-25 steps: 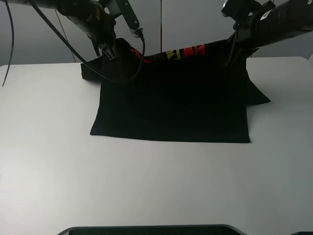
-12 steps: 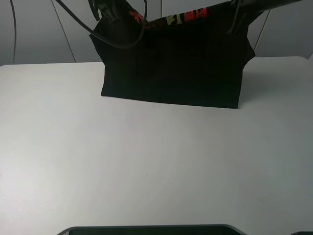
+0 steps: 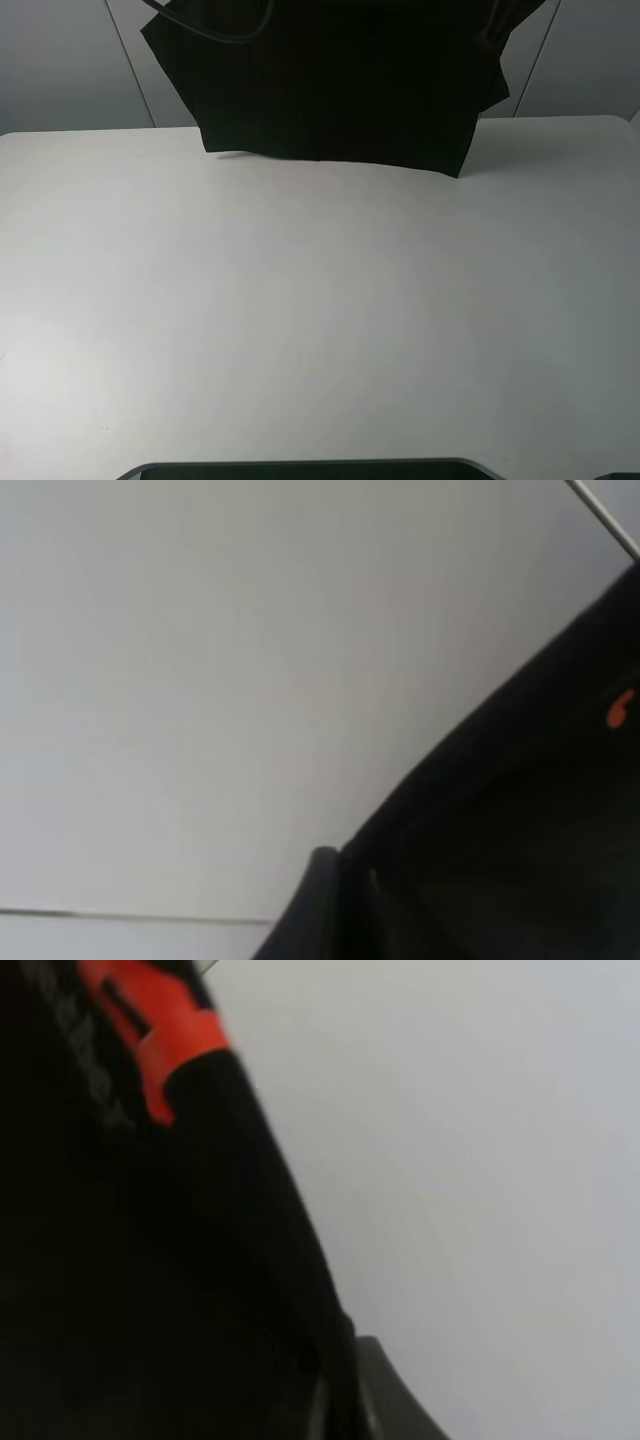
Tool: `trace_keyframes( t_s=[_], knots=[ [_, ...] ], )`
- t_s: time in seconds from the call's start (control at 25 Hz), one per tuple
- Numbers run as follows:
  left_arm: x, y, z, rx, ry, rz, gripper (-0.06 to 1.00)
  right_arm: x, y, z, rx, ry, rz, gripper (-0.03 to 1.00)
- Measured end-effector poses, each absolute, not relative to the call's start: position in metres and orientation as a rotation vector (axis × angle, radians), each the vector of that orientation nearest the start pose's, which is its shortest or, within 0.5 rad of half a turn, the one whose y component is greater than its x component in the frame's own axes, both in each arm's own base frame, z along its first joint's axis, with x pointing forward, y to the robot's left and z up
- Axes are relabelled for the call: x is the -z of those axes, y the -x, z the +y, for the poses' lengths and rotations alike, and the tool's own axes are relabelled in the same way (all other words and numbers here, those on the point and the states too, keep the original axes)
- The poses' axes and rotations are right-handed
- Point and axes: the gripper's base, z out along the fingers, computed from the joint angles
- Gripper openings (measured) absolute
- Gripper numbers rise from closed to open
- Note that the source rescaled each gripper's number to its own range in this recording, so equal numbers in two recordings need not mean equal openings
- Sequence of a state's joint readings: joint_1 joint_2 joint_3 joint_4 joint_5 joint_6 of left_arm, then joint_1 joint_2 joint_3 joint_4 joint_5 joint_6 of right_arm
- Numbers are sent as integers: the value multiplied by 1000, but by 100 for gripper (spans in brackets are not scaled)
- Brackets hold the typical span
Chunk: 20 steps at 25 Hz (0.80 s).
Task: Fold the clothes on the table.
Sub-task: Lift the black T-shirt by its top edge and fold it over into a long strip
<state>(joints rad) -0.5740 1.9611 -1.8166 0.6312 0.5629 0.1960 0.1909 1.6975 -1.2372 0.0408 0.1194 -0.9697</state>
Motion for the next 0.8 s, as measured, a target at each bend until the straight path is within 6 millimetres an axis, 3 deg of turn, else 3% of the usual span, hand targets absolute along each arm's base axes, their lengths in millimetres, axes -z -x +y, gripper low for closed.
trace_keyframes(
  t_s=[0.8],
  knots=[
    [-328, -407, -230, -387, -1133, 1846, 0, -283, -387, 75, 438, 1122, 1791, 0]
  ],
)
